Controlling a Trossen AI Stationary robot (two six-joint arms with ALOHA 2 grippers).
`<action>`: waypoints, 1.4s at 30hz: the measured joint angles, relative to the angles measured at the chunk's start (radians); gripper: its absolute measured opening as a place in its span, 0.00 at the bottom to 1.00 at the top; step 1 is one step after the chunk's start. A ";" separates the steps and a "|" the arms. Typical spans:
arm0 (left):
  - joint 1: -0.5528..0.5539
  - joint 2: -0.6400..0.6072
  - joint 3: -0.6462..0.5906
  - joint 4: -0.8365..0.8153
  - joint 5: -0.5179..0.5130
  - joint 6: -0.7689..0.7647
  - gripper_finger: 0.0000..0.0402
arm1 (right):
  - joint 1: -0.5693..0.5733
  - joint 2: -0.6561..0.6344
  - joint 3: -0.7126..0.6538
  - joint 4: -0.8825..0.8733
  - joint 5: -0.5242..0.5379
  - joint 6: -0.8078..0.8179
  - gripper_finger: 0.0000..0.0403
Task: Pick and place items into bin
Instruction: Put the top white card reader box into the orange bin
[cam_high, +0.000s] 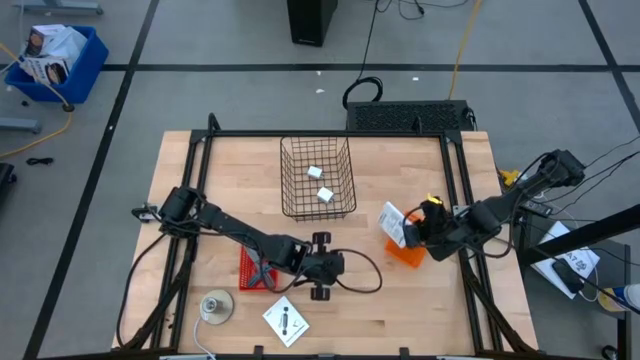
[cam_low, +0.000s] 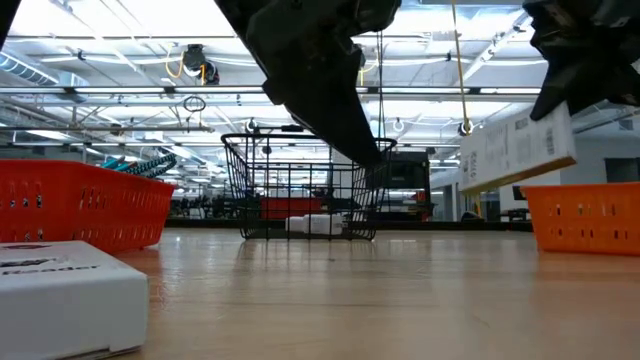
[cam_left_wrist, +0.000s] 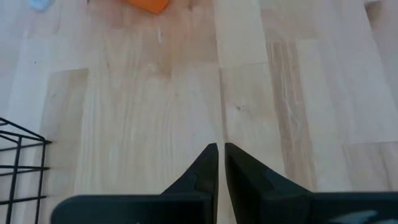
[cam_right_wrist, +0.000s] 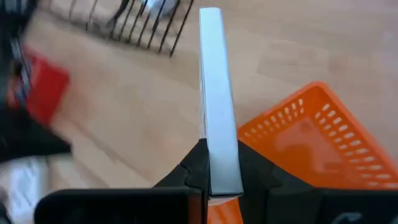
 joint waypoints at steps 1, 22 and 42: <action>0.000 0.000 0.000 0.002 0.000 0.000 0.09 | 0.000 -0.006 0.004 -0.009 -0.013 -0.054 0.10; 0.001 0.000 0.000 0.048 0.000 0.019 0.09 | -0.012 -0.159 0.156 -0.440 -0.352 -0.696 0.10; 0.055 0.000 0.000 0.043 0.029 0.035 0.09 | -0.239 0.040 0.077 -0.146 -0.605 -0.921 0.16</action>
